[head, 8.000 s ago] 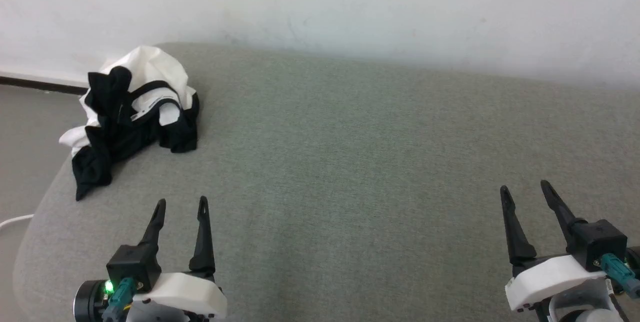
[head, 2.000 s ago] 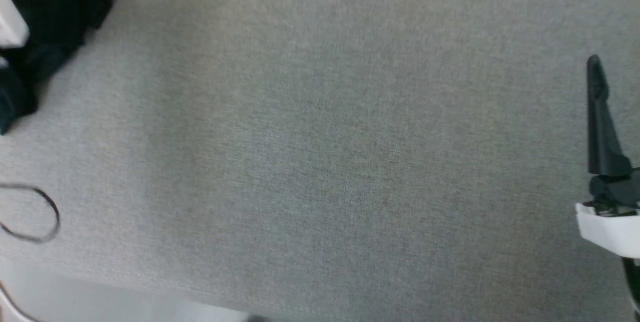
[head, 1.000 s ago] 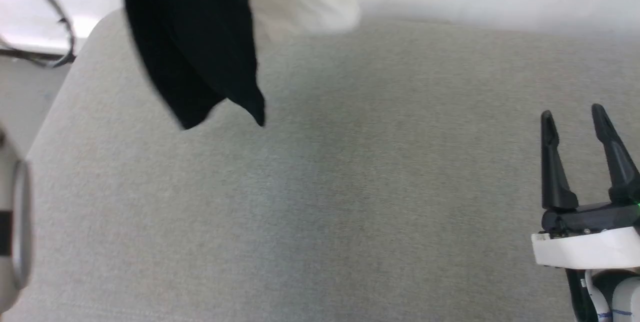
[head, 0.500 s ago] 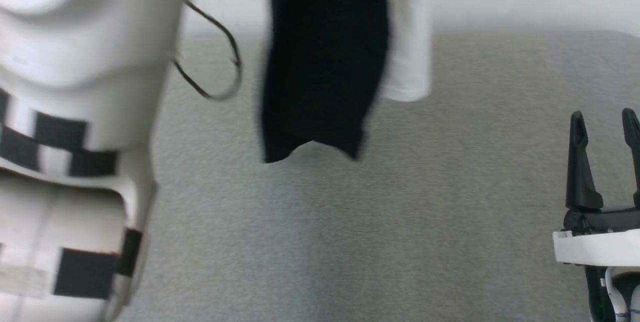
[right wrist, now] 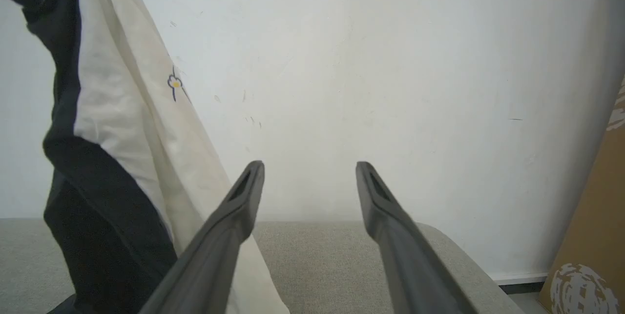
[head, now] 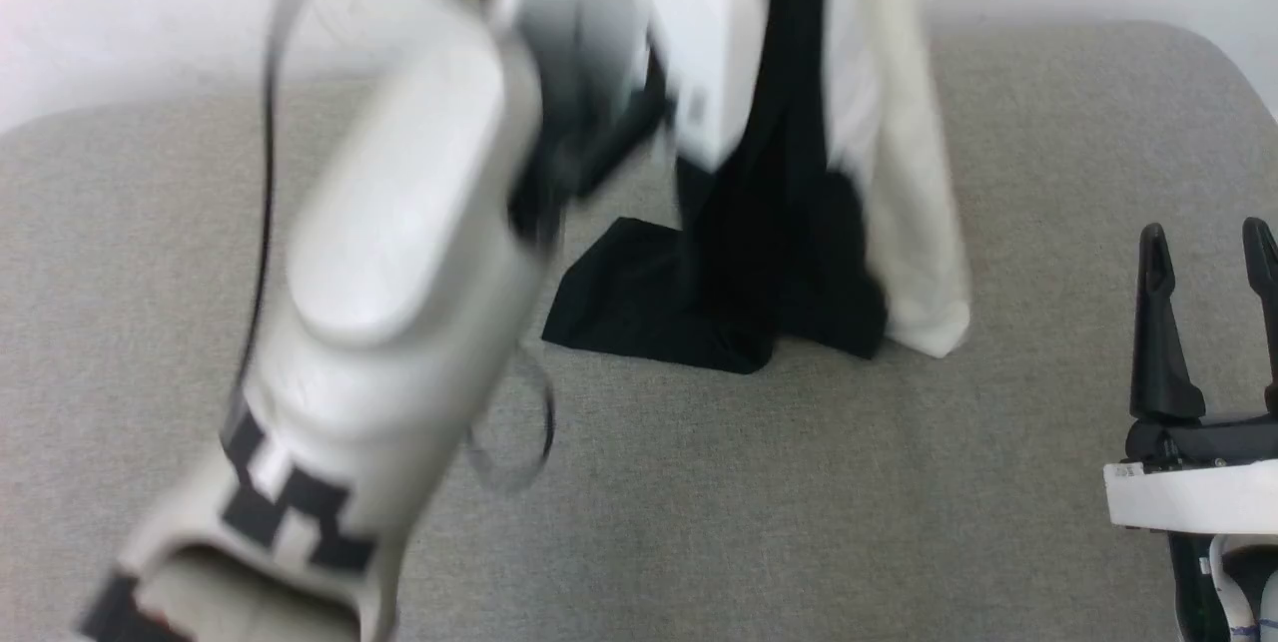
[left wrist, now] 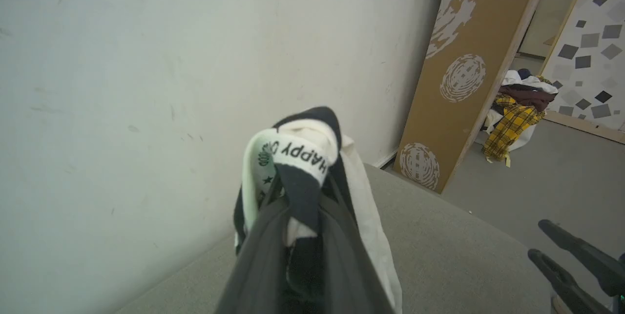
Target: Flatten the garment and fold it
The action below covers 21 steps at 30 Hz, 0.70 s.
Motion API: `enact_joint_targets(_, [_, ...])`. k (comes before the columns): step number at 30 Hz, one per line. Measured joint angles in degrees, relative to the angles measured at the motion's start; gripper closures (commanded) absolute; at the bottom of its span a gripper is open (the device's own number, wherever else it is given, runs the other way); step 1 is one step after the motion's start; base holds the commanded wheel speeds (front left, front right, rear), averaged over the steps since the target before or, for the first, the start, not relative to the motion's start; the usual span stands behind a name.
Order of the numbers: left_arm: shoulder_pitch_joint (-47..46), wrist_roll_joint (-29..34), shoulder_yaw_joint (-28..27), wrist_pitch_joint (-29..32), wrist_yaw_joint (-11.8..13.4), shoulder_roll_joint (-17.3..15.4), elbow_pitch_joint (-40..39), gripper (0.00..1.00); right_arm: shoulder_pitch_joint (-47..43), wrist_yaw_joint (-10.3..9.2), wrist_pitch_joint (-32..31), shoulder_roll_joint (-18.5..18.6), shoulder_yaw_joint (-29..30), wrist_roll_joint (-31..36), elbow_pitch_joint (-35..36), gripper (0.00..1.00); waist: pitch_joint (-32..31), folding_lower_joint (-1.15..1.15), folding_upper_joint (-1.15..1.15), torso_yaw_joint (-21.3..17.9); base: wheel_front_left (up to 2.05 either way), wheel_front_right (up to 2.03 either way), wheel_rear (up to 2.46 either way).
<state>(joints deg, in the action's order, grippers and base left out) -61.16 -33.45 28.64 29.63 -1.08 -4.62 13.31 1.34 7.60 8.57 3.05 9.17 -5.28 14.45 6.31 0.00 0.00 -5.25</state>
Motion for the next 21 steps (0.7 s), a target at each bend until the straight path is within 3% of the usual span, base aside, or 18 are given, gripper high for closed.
enact_joint_targets(9, [22.1,0.3,1.4,-7.1,4.7,-2.7,2.5,1.00,0.2,0.00,0.0,0.0,-0.2,-0.5,-0.1,0.00,2.5,0.00,0.00,-1.1,0.00,0.00,0.00])
enact_joint_targets(14, [27.5,2.3,2.3,-12.0,6.4,-3.1,8.4,1.00,1.0,0.00,-0.1,0.0,-0.5,-0.8,-0.2,0.00,4.5,0.00,0.00,-1.4,0.00,0.00,0.00])
enact_joint_targets(19, [29.6,3.0,4.7,-12.6,6.4,-2.6,15.8,1.00,1.6,0.00,-0.5,0.0,-0.6,-0.8,-0.4,0.00,5.7,0.00,0.00,-1.8,0.00,0.00,0.00])
enact_joint_targets(20, [29.6,3.1,5.0,-13.0,6.4,-2.5,16.9,0.95,1.8,0.00,-0.5,0.0,-0.6,-0.8,-0.4,0.00,5.8,0.00,0.00,-1.9,0.00,0.00,0.00])
enact_joint_targets(21, [29.6,3.1,4.9,-13.6,6.4,-2.3,17.8,0.29,1.9,0.00,-0.5,0.0,-0.6,-0.8,-0.4,0.00,5.9,0.00,0.00,-1.9,0.00,0.00,0.00])
